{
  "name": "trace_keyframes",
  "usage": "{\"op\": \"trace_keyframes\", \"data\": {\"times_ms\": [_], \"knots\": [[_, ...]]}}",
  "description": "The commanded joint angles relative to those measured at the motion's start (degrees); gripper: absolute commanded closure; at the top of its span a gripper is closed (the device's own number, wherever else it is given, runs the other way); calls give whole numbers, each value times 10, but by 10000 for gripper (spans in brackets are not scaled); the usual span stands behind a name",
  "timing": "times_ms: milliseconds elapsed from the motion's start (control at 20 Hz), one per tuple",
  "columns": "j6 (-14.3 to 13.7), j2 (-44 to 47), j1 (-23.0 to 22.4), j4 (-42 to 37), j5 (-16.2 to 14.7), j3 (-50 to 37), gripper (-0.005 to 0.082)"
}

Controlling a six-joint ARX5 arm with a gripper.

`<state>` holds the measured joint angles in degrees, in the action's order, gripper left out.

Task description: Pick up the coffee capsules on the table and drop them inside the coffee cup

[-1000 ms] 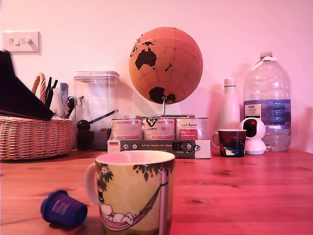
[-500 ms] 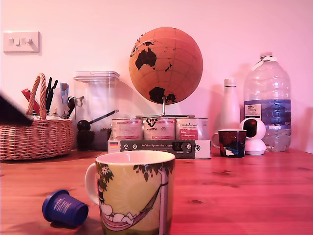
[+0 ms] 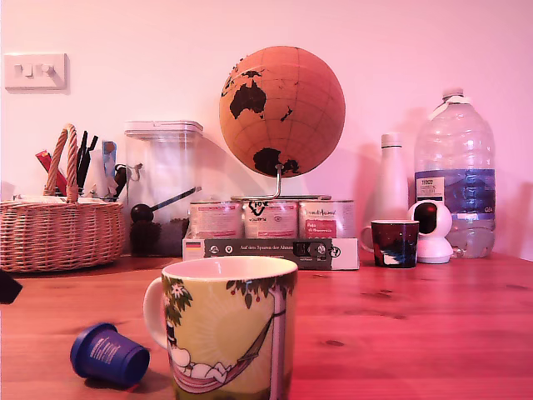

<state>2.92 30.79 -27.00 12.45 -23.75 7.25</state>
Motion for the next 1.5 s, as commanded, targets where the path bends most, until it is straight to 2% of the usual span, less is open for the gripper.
{"op": "trace_keyframes", "data": {"times_ms": [0,100,200,250,350,400,450,750,900,1150,1450], "knots": [[3,-1,-2,-1,-3,-9,791],[3,-1,-2,-4,-9,-9,789],[14,-1,-2,-5,-11,-9,750],[18,-1,-2,-5,-10,-9,651],[57,-1,-3,-32,-1,-9,265],[59,0,-3,-43,5,-9,76],[59,0,-3,-45,5,-9,-31],[61,0,-4,-32,-4,-9,-18],[61,0,-7,-33,10,-9,-18],[49,17,-29,-45,58,-9,-18],[39,96,-75,-124,126,-9,-18]]}}
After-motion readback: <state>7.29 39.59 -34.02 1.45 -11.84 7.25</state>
